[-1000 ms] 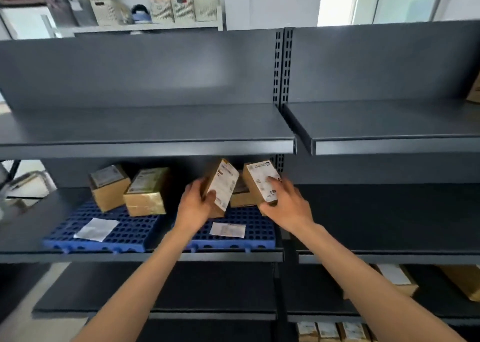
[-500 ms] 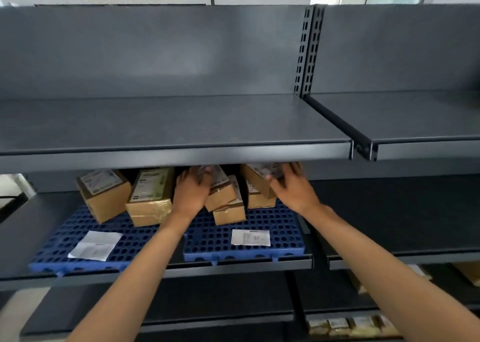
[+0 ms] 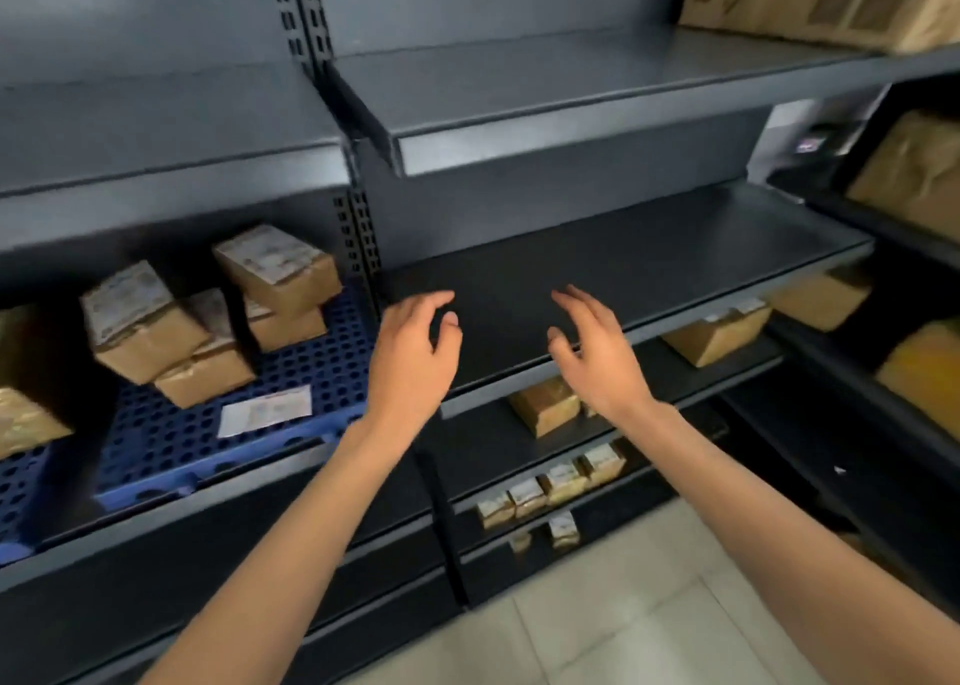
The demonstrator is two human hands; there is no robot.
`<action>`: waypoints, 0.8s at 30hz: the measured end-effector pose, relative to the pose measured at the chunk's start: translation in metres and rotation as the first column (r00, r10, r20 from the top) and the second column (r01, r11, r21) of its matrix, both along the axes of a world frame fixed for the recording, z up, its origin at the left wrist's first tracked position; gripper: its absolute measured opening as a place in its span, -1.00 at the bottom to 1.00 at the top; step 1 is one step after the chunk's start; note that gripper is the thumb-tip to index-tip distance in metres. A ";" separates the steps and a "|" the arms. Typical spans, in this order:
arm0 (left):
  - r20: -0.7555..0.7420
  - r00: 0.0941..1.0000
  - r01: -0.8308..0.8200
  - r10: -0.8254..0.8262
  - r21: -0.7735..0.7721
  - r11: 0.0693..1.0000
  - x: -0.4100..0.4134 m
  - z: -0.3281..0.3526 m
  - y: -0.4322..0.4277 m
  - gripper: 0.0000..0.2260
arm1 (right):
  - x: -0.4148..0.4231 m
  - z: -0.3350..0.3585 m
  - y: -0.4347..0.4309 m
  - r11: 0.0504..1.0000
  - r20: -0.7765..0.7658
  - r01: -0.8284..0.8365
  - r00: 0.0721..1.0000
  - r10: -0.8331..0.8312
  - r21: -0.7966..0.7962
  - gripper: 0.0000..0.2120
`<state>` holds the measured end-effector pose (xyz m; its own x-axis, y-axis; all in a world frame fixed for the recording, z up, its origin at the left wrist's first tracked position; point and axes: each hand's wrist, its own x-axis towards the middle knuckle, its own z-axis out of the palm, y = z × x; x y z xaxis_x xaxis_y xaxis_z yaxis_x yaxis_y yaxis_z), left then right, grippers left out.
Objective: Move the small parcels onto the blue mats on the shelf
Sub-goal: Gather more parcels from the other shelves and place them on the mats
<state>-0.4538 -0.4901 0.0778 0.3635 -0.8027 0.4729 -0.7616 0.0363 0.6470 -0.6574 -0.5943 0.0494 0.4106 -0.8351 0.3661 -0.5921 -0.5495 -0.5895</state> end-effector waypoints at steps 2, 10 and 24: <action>-0.025 0.996 0.087 -0.086 0.058 0.994 -0.060 -0.030 -0.016 -0.71 | -0.058 -0.027 -0.003 0.998 -0.023 0.051 0.998 -0.050 0.028 -0.56; -0.274 0.953 0.229 -0.131 0.366 0.902 -0.260 -0.207 -0.059 -0.77 | -0.242 -0.174 -0.009 0.958 -0.214 0.179 0.968 -0.131 0.224 -0.57; -0.164 0.977 0.031 0.136 0.742 0.670 -0.259 -0.623 -0.057 -0.63 | -0.249 -0.538 -0.030 0.907 -0.283 0.154 0.958 -0.040 0.392 -0.53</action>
